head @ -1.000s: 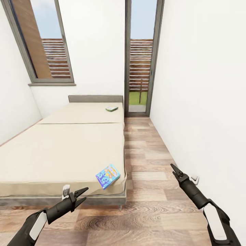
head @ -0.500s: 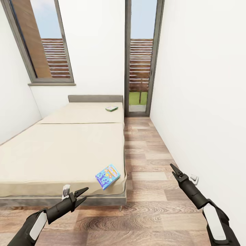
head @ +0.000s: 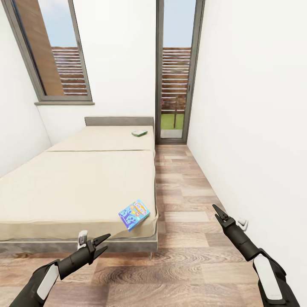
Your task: Put all the toys in the child's room - the three board games (two on the bed and one on the table), the two jigsaw puzzles on the table, and the tennis ball on the table - inside the toy box on the table in the child's room.
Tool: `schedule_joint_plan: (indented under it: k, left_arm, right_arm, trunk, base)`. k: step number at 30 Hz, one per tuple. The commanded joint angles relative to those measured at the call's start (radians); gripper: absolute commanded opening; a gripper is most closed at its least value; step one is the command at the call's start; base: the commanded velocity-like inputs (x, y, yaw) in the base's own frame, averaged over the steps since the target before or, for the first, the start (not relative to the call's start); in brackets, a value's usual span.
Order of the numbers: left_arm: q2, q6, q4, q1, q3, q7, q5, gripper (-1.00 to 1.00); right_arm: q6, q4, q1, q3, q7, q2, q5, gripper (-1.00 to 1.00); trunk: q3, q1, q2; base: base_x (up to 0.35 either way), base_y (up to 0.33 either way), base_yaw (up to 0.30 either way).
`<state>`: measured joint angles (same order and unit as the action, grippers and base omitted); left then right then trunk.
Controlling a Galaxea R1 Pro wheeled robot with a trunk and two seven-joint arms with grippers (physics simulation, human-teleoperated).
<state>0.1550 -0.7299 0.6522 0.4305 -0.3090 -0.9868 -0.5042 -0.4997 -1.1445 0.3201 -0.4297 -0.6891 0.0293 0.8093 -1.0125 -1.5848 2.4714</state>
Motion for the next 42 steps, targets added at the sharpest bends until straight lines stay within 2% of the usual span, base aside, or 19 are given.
schedule_joint_plan:
  k: [1, 14, 24, 42]
  left_arm:
    - [0.0, -0.006, 0.0, 0.001, -0.001, -0.001, -0.004, 1.0]
    - [-0.004, -0.003, 0.001, 0.001, 0.0, 0.0, -0.002, 1.0]
    - [-0.007, -0.001, 0.001, 0.001, 0.005, 0.004, -0.001, 1.0]
    - [-0.008, 0.003, 0.001, 0.001, 0.007, 0.005, 0.0, 1.0]
  right_arm:
    - [-0.008, 0.0, 0.001, -0.001, -0.001, 0.0, 0.007, 1.0]
    - [-0.008, 0.006, 0.0, -0.001, -0.001, 0.0, 0.008, 1.0]
    - [-0.008, 0.017, 0.0, 0.0, -0.001, 0.0, 0.007, 1.0]
    - [-0.008, 0.019, 0.001, 0.0, -0.001, 0.0, 0.007, 1.0]
  trunk:
    - [-0.001, 0.0, 0.001]
    - [-0.001, 0.0, 0.001]
    - [-0.001, 0.0, 0.001]
    - [-0.001, 0.0, 0.001]
  base:
    - [0.0, 0.0, 0.0]
    - [0.0, -0.003, 0.0]
    - [0.0, -0.173, 0.0]
    - [0.025, -0.048, 0.0]
